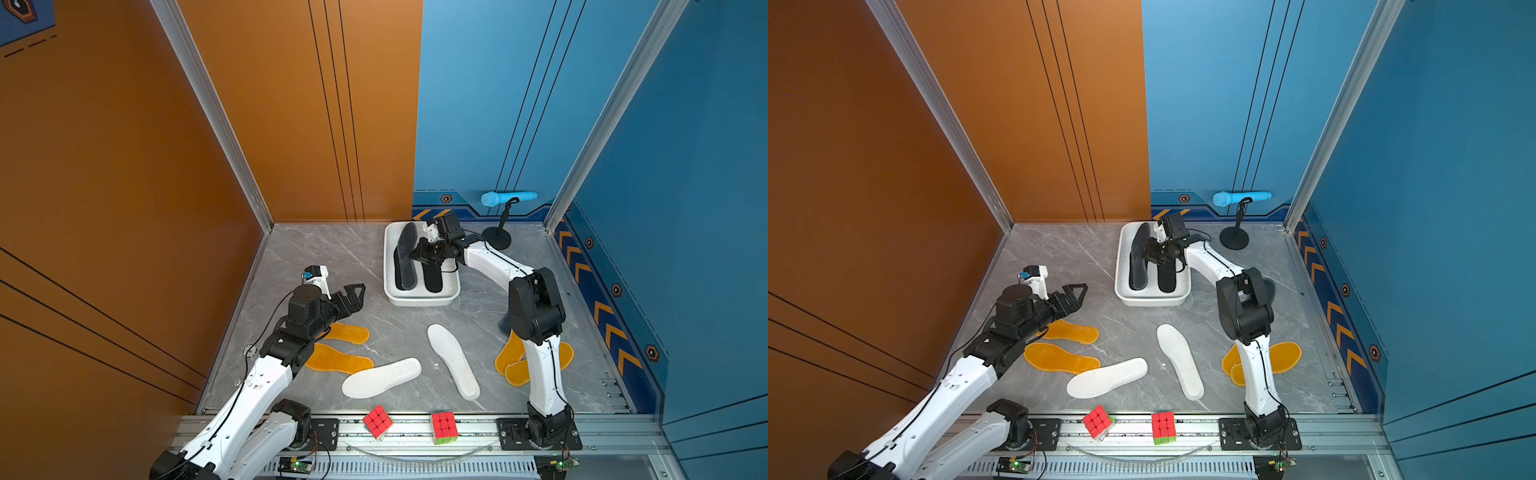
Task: Put the insoles into the storage box
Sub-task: Place the insole in the storage box.
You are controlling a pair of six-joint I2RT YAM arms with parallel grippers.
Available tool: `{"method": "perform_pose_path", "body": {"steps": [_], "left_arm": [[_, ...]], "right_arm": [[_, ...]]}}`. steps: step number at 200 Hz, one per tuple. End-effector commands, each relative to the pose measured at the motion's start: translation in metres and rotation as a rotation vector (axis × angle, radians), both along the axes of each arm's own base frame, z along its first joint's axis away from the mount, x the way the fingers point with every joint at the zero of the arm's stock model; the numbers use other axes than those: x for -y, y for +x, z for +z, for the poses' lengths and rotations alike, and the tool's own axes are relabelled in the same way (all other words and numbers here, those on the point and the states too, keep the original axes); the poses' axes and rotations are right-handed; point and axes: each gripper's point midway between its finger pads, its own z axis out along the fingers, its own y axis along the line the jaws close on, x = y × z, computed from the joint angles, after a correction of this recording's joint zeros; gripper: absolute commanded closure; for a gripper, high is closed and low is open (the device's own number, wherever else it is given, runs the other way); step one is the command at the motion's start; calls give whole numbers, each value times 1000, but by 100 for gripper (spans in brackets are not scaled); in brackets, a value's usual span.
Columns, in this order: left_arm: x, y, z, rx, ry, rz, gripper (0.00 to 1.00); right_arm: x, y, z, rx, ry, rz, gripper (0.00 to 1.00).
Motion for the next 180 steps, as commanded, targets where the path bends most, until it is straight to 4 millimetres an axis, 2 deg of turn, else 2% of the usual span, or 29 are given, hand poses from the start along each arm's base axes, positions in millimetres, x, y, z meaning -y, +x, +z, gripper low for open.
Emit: {"method": "perform_pose_path", "body": {"steps": [1, 117, 180], "left_arm": [[-3, 2, -5, -5, 9, 8, 2], [-2, 3, -9, -19, 7, 5, 2], [-2, 4, -8, -15, 7, 5, 2]], "right_arm": [[1, 3, 8, -2, -5, -17, 100], [-10, 10, -29, -72, 9, -14, 100], [-20, 17, -35, -80, 49, -2, 100]]}}
